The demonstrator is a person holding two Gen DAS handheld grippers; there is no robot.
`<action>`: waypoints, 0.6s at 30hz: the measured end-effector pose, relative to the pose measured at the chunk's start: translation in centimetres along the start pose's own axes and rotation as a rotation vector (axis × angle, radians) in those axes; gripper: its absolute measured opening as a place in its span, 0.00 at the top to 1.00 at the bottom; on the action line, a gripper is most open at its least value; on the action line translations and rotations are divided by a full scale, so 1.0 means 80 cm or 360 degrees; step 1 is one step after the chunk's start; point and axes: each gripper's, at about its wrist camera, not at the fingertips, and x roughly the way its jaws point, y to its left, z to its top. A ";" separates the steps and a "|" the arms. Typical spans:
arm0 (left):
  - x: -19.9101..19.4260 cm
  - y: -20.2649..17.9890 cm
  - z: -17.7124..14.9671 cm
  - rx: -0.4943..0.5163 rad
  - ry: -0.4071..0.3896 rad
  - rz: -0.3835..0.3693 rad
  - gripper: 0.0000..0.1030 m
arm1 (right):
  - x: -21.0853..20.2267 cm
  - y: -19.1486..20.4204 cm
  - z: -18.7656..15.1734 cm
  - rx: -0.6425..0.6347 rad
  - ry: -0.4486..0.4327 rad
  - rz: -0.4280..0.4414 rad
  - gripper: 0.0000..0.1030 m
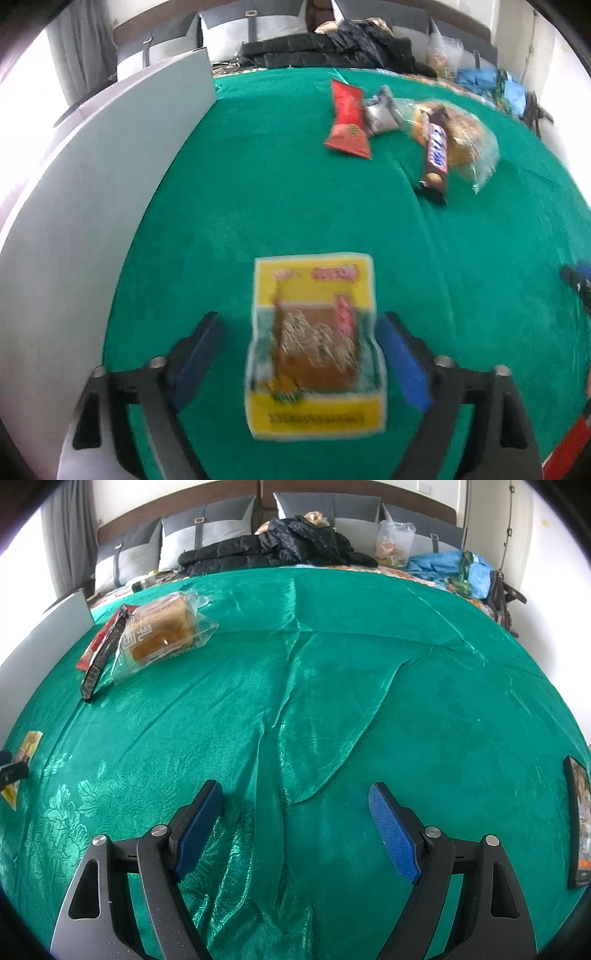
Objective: Organize snacks
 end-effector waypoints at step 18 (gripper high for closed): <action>0.021 0.013 0.009 -0.0031 -0.0117 0.0019 0.00 | 0.003 0.020 0.017 0.0052 0.0166 0.0050 0.16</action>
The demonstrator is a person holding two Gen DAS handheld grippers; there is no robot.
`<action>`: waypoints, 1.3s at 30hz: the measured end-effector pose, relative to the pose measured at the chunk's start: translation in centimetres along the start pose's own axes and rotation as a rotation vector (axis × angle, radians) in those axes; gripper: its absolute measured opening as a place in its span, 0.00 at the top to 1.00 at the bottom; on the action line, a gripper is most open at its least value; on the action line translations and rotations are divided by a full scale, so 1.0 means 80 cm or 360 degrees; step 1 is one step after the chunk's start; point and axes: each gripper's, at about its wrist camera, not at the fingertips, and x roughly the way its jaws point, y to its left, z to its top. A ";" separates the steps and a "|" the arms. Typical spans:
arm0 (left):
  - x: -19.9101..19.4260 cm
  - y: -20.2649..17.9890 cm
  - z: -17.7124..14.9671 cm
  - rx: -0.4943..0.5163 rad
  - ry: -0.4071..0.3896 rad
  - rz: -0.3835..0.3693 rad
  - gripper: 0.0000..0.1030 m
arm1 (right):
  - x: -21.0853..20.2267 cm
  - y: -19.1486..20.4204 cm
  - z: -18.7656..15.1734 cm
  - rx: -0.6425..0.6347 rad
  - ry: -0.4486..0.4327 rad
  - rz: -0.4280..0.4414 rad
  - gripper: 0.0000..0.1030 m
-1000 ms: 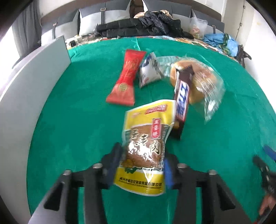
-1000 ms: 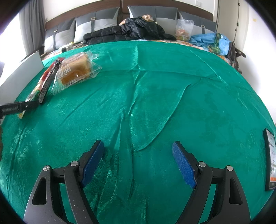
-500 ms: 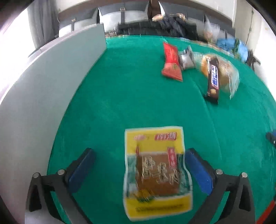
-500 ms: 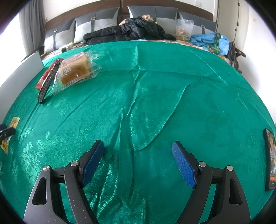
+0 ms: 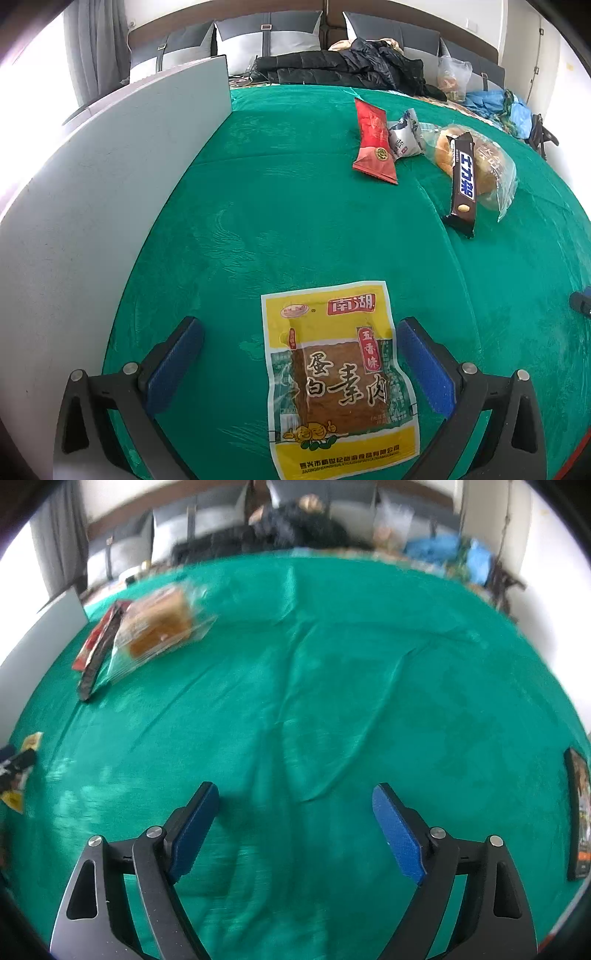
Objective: Organize snacks
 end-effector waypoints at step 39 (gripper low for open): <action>0.003 0.000 -0.001 0.0001 -0.0002 0.0005 0.00 | 0.008 0.056 -0.015 -0.0284 -0.0107 0.0138 0.09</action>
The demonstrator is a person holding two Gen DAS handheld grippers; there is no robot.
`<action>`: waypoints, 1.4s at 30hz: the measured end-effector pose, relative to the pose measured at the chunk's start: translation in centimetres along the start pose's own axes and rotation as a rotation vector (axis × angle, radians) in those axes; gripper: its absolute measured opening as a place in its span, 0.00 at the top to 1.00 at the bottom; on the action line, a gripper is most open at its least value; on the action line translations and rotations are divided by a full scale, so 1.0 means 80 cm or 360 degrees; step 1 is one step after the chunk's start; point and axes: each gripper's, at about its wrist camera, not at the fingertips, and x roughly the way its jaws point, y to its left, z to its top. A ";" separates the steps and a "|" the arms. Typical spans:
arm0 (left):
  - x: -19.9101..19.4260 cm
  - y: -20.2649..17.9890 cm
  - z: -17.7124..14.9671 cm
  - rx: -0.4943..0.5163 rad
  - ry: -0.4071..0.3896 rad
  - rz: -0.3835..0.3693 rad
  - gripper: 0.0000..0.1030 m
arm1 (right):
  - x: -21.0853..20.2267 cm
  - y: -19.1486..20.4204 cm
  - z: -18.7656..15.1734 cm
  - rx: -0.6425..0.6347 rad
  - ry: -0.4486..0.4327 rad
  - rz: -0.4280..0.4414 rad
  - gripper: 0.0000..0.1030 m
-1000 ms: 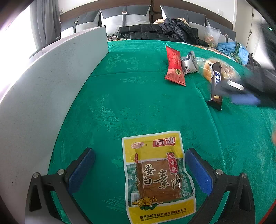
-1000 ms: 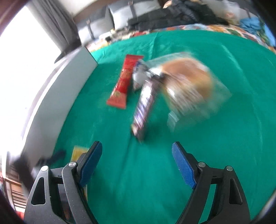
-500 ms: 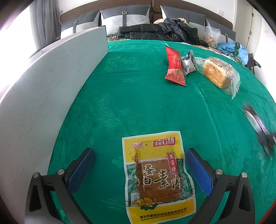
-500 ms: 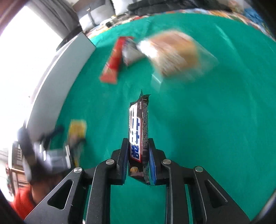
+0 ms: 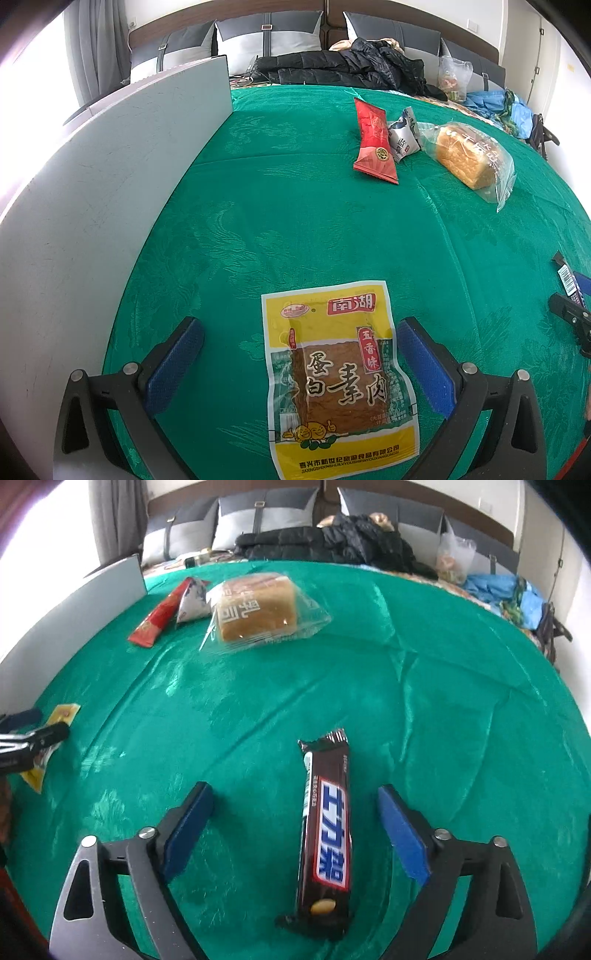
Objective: Organize snacks
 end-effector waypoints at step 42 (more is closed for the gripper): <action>0.002 0.001 0.000 0.0001 -0.0003 -0.0001 0.00 | 0.001 0.005 0.005 0.0005 0.0000 -0.0004 0.09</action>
